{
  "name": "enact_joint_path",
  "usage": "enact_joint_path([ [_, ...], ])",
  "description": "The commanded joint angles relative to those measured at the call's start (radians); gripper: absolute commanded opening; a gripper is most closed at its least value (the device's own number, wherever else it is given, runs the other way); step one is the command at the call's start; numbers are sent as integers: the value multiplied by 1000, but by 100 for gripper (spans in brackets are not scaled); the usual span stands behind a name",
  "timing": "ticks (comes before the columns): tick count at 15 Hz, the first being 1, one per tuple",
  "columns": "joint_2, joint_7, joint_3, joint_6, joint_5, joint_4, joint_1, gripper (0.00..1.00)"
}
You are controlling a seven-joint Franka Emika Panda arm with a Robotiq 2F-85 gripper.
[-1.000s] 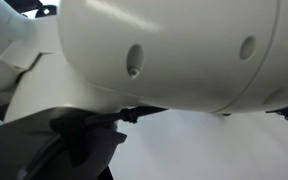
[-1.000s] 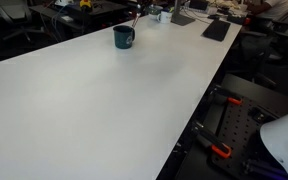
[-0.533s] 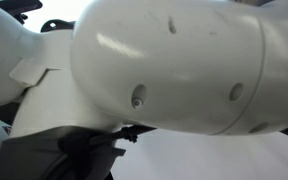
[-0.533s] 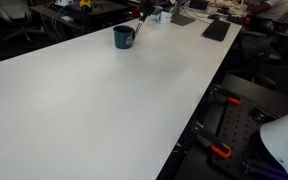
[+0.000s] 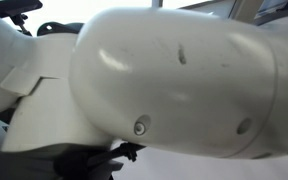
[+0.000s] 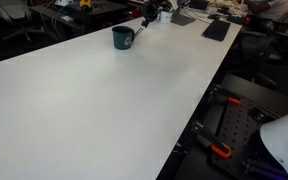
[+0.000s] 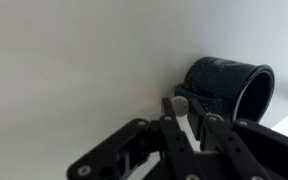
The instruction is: Remove the marker from the cup
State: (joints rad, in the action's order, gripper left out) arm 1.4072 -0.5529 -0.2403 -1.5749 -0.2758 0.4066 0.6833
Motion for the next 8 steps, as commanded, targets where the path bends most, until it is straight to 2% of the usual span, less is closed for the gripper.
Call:
enact_joint_path([
  [1, -23, 62, -14, 46, -16, 61, 12, 5],
  [2, -19, 74, -15, 48, -15, 61, 11, 5],
  [3, 59, 102, 2, 121, -31, -85, -11, 5],
  [4, -15, 100, -18, 69, -15, 58, 10, 46],
  [5, -11, 113, -21, 74, -17, 54, 10, 47],
  [6, 68, 138, 3, 136, -31, -93, -16, 54],
  [7, -7, 140, -18, 82, -16, 51, 6, 60],
  [8, -3, 148, -19, 82, -17, 48, 6, 69],
])
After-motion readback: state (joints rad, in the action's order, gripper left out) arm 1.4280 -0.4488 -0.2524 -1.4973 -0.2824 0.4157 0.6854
